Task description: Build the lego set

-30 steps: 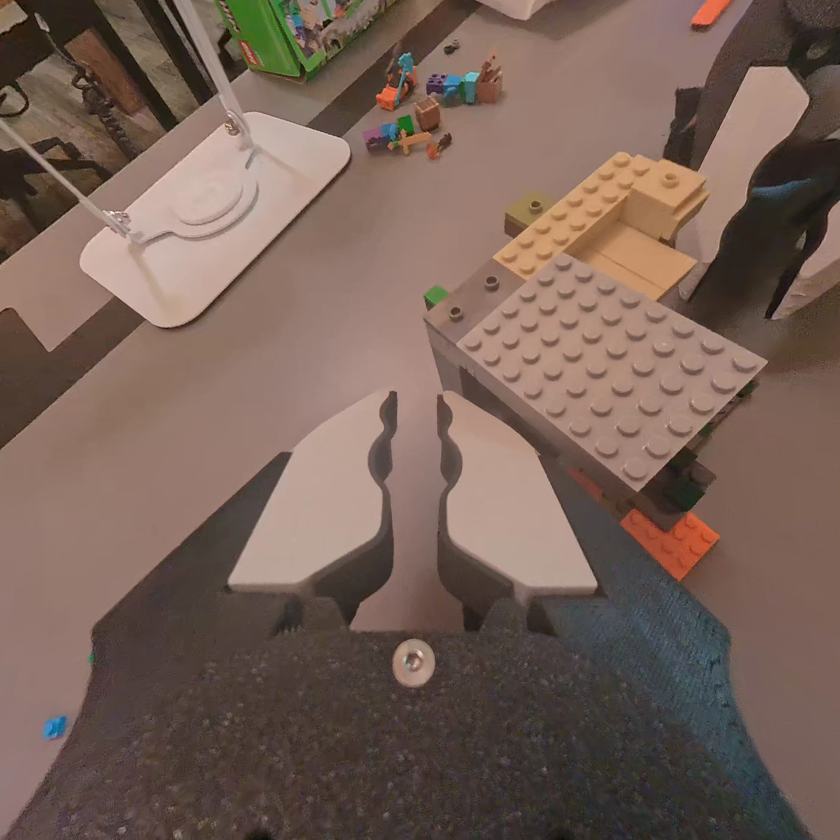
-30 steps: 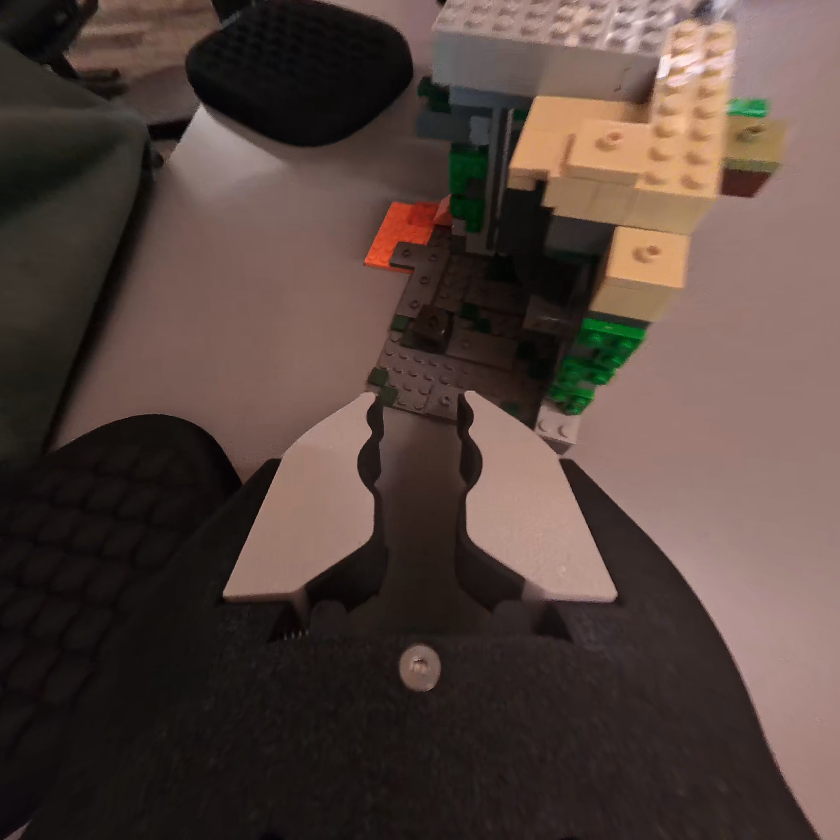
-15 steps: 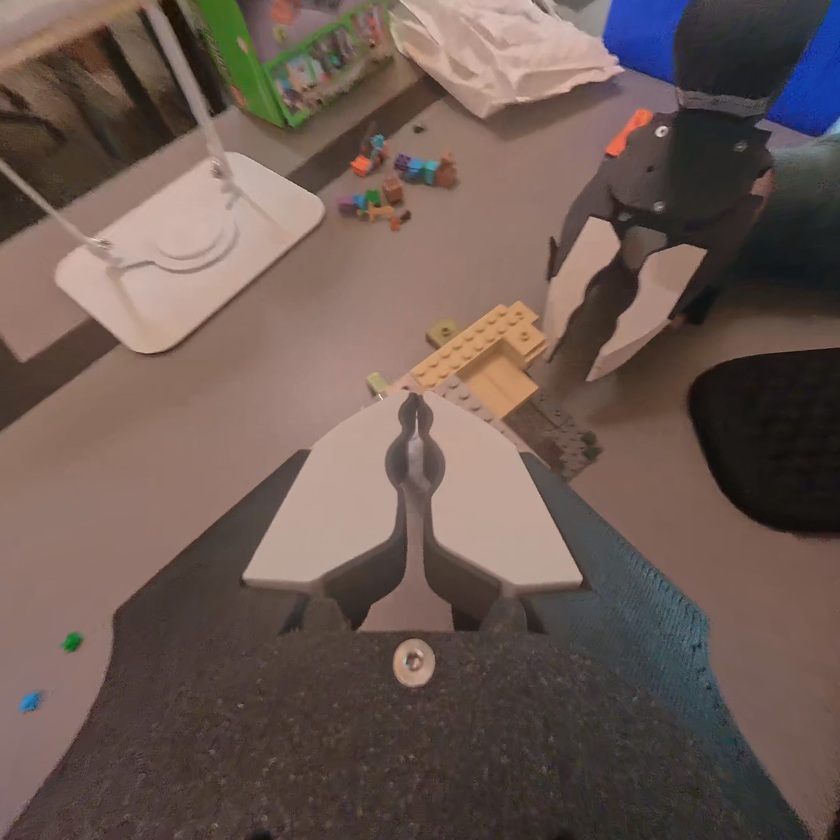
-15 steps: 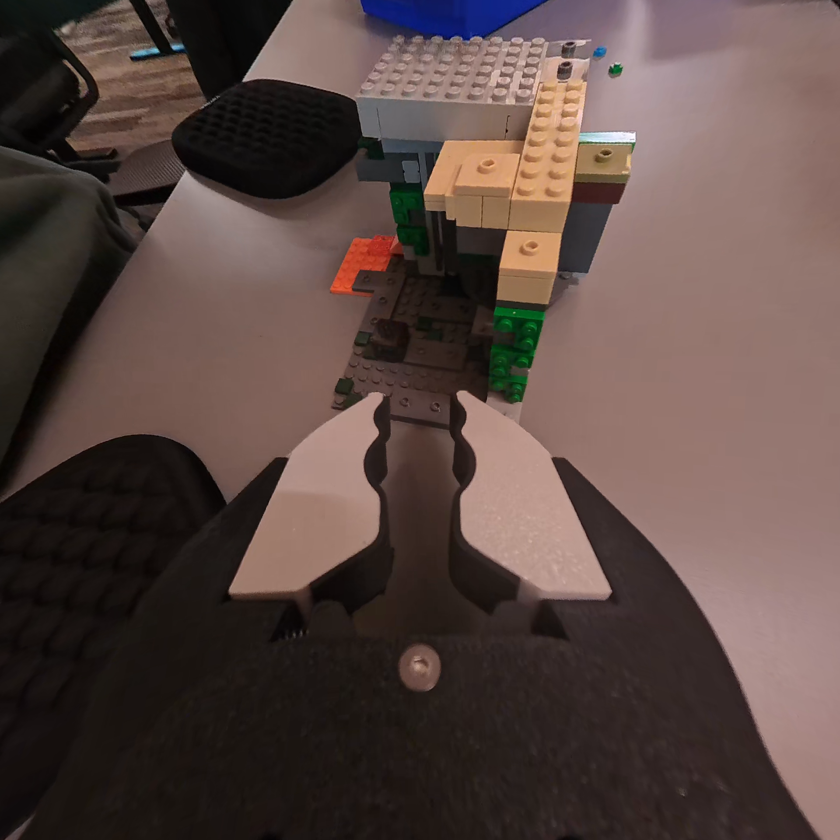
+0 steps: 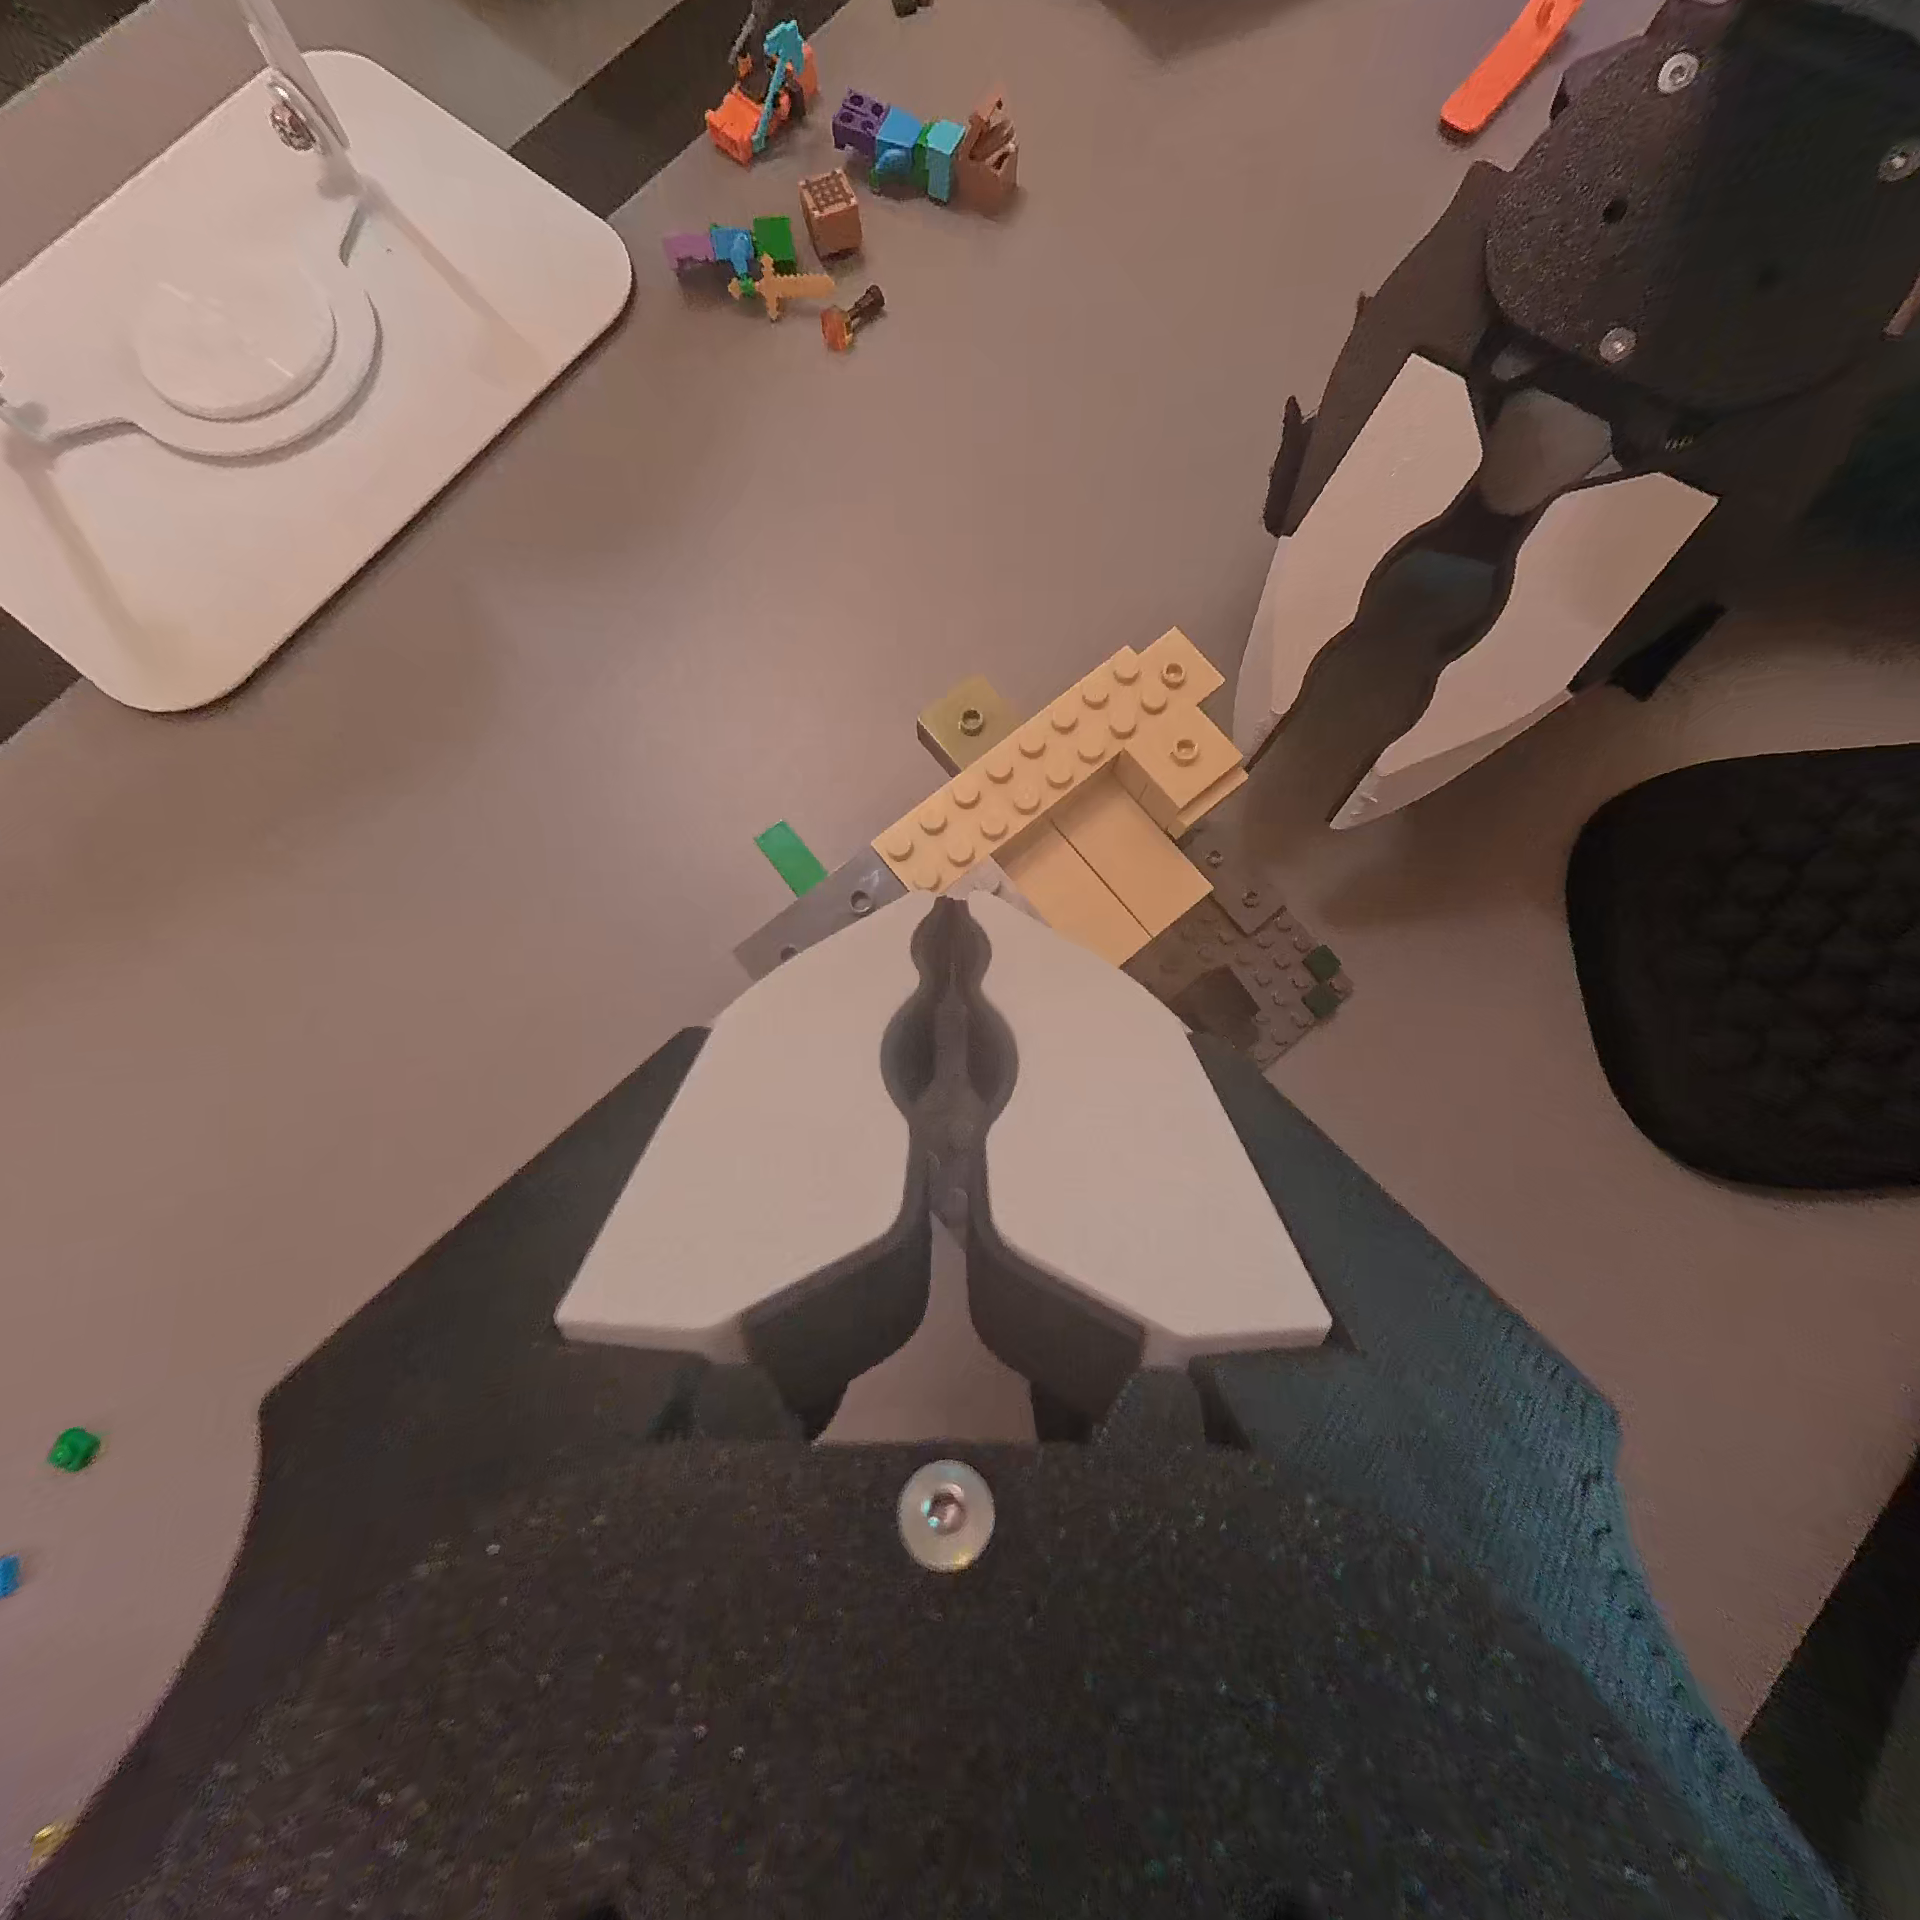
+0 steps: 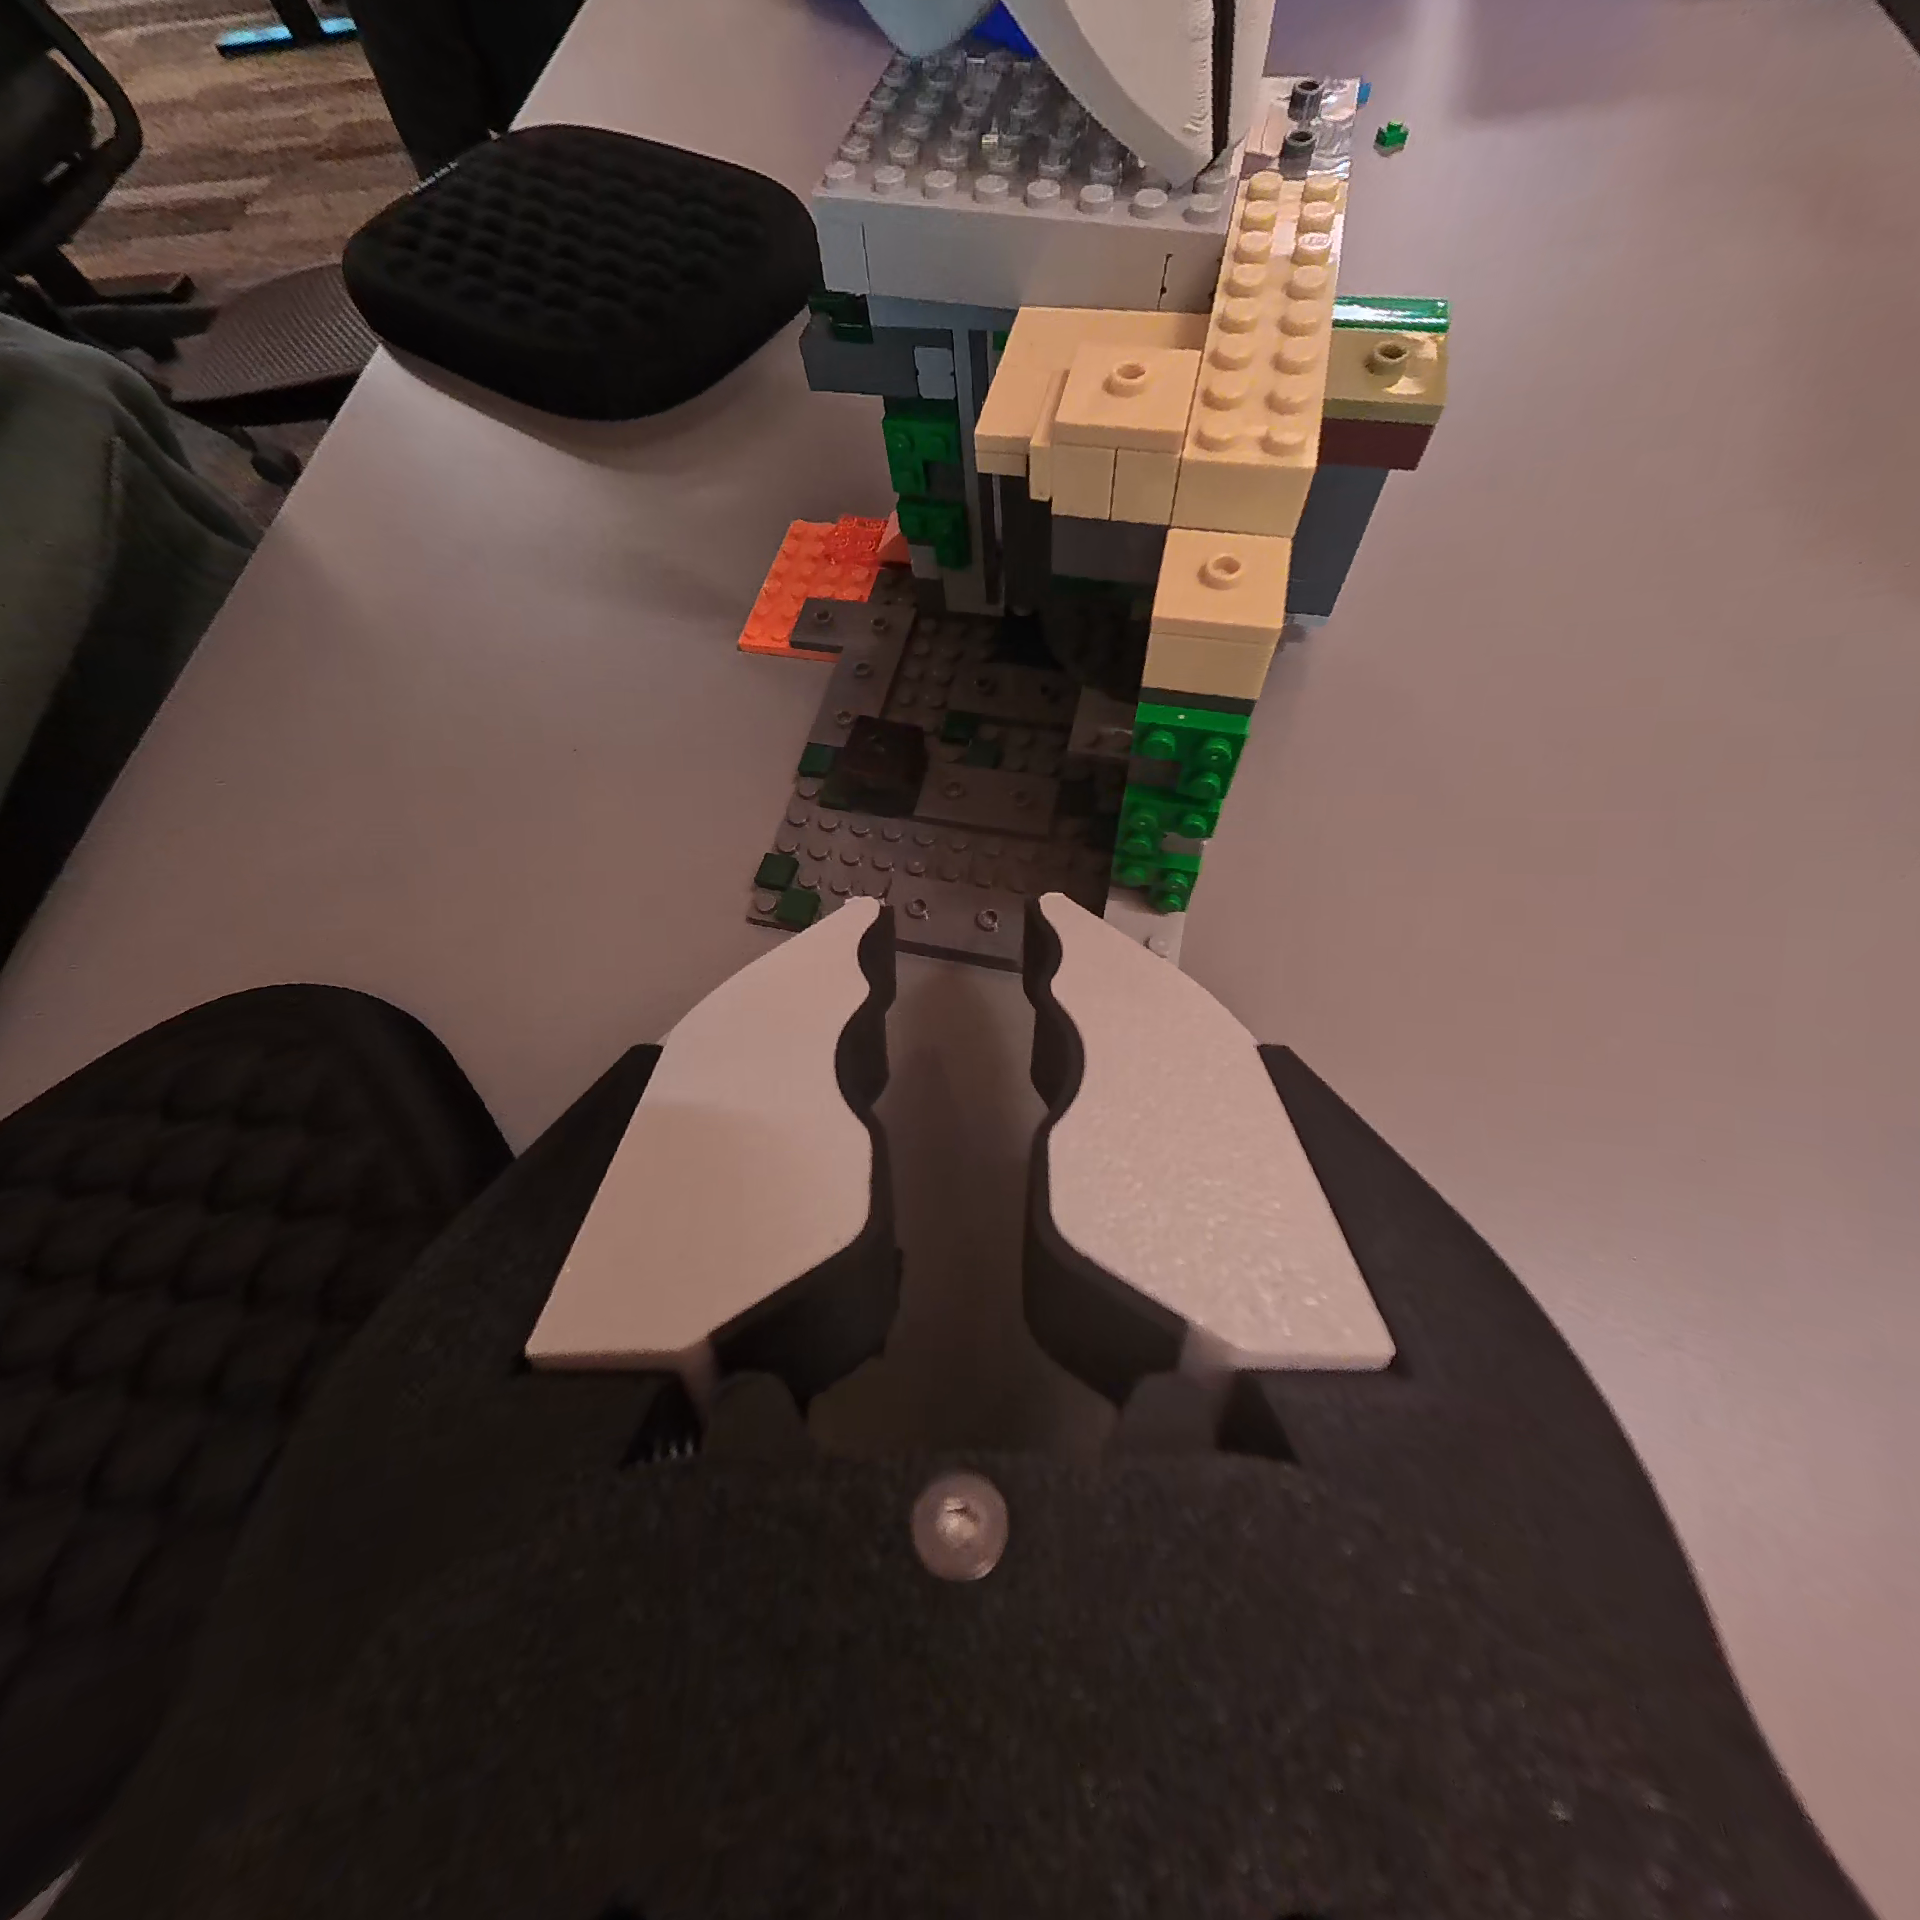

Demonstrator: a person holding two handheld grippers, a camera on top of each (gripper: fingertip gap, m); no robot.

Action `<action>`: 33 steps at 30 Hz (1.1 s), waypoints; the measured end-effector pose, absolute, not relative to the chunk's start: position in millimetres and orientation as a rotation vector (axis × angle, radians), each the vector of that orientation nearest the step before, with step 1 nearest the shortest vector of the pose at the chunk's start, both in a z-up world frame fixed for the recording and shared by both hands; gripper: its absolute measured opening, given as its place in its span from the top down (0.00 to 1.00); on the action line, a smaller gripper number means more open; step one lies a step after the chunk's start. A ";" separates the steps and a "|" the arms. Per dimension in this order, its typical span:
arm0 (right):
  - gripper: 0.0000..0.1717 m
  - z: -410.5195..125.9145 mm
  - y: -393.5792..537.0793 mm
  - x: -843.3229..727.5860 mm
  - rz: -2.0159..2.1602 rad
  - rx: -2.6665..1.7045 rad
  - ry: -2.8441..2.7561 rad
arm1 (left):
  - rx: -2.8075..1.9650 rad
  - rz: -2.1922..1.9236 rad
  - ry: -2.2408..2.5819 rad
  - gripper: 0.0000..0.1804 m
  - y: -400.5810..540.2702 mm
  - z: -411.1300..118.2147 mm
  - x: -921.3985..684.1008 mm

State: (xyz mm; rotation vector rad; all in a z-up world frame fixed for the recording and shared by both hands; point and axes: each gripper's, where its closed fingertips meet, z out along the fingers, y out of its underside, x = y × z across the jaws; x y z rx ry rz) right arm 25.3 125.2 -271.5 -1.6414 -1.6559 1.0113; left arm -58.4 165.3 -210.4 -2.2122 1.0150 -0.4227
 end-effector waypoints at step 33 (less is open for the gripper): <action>0.87 -281.0 128.4 26.9 1.019 -1.681 -1.652 | -2.093 -0.257 1.080 1.00 171.7 -210.1 -77.7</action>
